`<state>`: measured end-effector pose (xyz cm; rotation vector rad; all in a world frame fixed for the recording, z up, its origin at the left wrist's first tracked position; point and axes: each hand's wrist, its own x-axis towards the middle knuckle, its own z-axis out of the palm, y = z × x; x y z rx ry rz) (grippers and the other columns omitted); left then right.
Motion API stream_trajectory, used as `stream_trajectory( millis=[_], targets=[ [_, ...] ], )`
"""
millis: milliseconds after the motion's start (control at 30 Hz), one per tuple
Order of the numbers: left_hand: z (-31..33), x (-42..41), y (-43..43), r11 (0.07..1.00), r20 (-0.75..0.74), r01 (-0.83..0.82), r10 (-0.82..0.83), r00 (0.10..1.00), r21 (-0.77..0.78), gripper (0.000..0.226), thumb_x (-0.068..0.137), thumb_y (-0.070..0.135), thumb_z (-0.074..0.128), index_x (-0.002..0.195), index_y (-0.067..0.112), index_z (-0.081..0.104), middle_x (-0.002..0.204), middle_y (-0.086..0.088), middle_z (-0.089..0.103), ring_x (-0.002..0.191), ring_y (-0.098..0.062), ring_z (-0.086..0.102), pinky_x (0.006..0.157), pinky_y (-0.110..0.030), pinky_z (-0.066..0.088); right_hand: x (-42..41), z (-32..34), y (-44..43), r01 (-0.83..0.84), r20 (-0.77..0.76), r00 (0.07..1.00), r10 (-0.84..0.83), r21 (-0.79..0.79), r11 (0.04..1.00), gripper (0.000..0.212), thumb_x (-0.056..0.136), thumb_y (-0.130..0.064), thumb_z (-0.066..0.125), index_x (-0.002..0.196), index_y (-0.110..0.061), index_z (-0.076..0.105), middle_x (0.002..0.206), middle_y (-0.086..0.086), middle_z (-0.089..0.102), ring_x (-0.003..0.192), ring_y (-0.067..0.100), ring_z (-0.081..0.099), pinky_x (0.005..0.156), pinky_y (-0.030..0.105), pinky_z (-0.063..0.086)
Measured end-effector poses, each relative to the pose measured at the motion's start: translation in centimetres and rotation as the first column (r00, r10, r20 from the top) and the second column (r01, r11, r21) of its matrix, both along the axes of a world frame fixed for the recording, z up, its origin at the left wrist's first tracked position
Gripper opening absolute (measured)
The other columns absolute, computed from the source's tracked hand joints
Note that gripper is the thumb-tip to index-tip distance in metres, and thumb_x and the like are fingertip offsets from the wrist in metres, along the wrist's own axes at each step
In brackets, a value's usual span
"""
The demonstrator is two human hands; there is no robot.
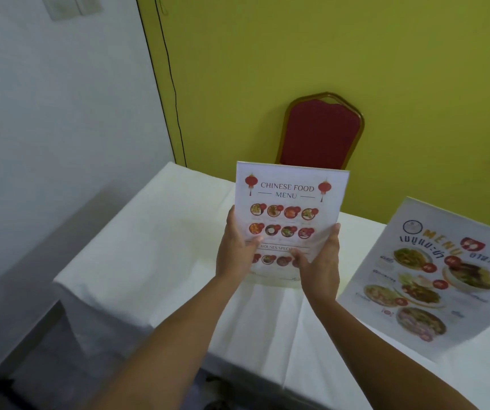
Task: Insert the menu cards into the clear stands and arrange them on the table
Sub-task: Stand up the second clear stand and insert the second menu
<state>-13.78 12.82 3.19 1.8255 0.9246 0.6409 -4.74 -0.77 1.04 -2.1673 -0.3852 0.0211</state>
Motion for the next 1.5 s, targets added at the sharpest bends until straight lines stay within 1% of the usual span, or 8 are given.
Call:
stream_trajectory(
  millis=[133, 467, 700, 867, 1000, 1067, 1233, 1500],
  targets=[
    [0.9, 0.5, 1.8, 1.000, -0.040, 0.006, -0.005, 0.999, 0.026, 0.080, 0.085, 0.023, 0.073, 0.144, 0.033, 0.020, 0.135, 0.006, 0.056, 0.113, -0.018, 0.064, 0.079, -0.036, 0.062, 1.1, 0.9, 1.7, 0.006, -0.030, 1.000, -0.006, 0.007, 1.000, 0.107, 0.078, -0.024, 0.079, 0.154, -0.025, 0.002, 0.151, 0.006, 0.036, 0.135, 0.028, 0.041, 0.094, 0.055, 0.050],
    [4.4, -0.5, 14.3, 0.991, -0.062, -0.088, 0.095, 0.994, 0.102, 0.072, 0.085, 0.030, 0.073, 0.136, 0.028, 0.023, 0.132, 0.001, 0.060, 0.107, -0.024, 0.067, 0.076, -0.039, 0.061, 2.4, 4.7, 14.7, -0.141, 0.029, 0.990, 0.139, 0.065, 0.988, 0.113, 0.073, -0.025, 0.083, 0.153, -0.030, 0.003, 0.153, 0.002, 0.032, 0.136, 0.024, 0.040, 0.090, 0.051, 0.053],
    [4.6, -3.1, 23.4, 0.977, -0.087, -0.193, 0.200, 0.976, 0.087, 0.067, 0.087, 0.027, 0.071, 0.132, 0.025, 0.022, 0.130, 0.000, 0.060, 0.099, -0.023, 0.069, 0.068, -0.036, 0.061, 1.8, 5.3, 25.4, -0.304, 0.021, 0.953, 0.303, 0.042, 0.952, 0.114, 0.072, -0.026, 0.083, 0.152, -0.035, 0.002, 0.153, 0.003, 0.032, 0.130, 0.026, 0.046, 0.083, 0.050, 0.055],
    [3.4, -4.3, 28.6, 0.976, -0.116, -0.208, 0.214, 0.970, 0.061, 0.061, 0.090, 0.026, 0.067, 0.132, 0.028, 0.022, 0.124, 0.003, 0.061, 0.079, -0.013, 0.064, 0.050, -0.022, 0.053, 1.6, 4.3, 30.5, -0.356, -0.025, 0.934, 0.357, 0.026, 0.934, 0.116, 0.073, -0.025, 0.082, 0.153, -0.035, -0.001, 0.157, -0.001, 0.027, 0.126, 0.026, 0.051, 0.076, 0.042, 0.054],
    [2.4, -4.6, 31.2, 0.977, -0.127, -0.215, 0.215, 0.968, 0.016, 0.059, 0.089, 0.025, 0.067, 0.123, 0.038, 0.021, 0.125, 0.003, 0.062, 0.090, -0.021, 0.071, 0.063, -0.042, 0.063, 1.5, 3.3, 33.3, -0.367, -0.052, 0.928, 0.368, 0.031, 0.930, 0.116, 0.074, -0.018, 0.082, 0.154, -0.029, -0.001, 0.158, -0.001, 0.025, 0.129, 0.024, 0.047, 0.073, 0.032, 0.049],
    [1.8, -4.7, 31.9, 0.975, -0.148, -0.221, 0.219, 0.964, 0.006, 0.059, 0.088, 0.026, 0.068, 0.121, 0.039, 0.021, 0.124, 0.002, 0.062, 0.091, -0.022, 0.072, 0.065, -0.046, 0.063, 1.4, 2.8, 34.2, -0.367, -0.064, 0.928, 0.368, 0.024, 0.930, 0.116, 0.073, -0.017, 0.083, 0.154, -0.028, 0.000, 0.156, 0.001, 0.027, 0.128, 0.025, 0.048, 0.075, 0.035, 0.051],
    [0.6, -4.8, 32.1, 0.972, -0.178, -0.233, 0.232, 0.956, 0.012, 0.054, 0.089, 0.033, 0.067, 0.118, 0.038, 0.021, 0.123, 0.001, 0.064, 0.090, -0.021, 0.073, 0.065, -0.043, 0.063, 1.6, 1.7, 34.5, -0.369, -0.057, 0.928, 0.367, -0.019, 0.929, 0.116, 0.074, -0.025, 0.082, 0.154, -0.030, -0.002, 0.153, 0.005, 0.031, 0.130, 0.029, 0.046, 0.084, 0.049, 0.055],
    [0.1, -4.8, 31.7, 0.967, -0.178, -0.252, 0.254, 0.951, 0.037, 0.059, 0.090, 0.037, 0.067, 0.130, 0.027, 0.025, 0.129, -0.001, 0.060, 0.097, -0.021, 0.071, 0.066, -0.034, 0.063, 1.3, 1.3, 34.4, -0.359, -0.035, 0.933, 0.357, -0.071, 0.931, 0.110, 0.080, -0.027, 0.077, 0.154, -0.026, -0.005, 0.151, 0.007, 0.033, 0.129, 0.028, 0.046, 0.080, 0.042, 0.053]
  ],
)
